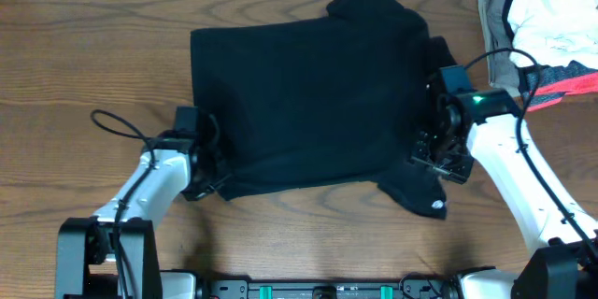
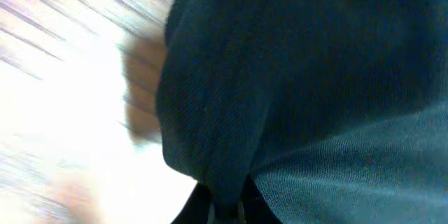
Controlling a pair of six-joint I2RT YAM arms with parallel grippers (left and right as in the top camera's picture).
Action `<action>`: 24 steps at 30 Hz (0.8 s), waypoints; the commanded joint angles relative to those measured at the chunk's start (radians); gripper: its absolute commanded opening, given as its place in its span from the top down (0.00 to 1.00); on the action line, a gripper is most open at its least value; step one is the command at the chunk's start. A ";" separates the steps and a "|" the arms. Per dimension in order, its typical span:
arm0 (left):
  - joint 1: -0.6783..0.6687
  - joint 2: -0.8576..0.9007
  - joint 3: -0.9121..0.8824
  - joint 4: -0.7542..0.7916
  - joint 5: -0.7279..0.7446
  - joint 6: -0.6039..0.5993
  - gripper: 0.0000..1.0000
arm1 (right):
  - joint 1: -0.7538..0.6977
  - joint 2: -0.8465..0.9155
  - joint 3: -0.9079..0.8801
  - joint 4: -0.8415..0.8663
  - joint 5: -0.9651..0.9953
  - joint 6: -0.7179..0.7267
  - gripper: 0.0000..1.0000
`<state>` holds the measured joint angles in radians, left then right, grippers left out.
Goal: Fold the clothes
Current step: 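Reach both grippers to the shirt's lower left and right hem corners, then grasp the bottom hem corners with both grippers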
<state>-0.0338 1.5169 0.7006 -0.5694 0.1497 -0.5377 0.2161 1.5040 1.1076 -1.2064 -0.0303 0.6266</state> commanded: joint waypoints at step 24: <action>0.083 0.010 0.018 0.124 -0.046 0.056 0.94 | 0.423 -0.003 -0.316 0.321 -0.051 -0.163 0.37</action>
<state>0.0441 1.5188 0.7025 -0.4473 0.1234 -0.4961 0.6270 1.5040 0.8364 -0.8993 -0.1268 0.5419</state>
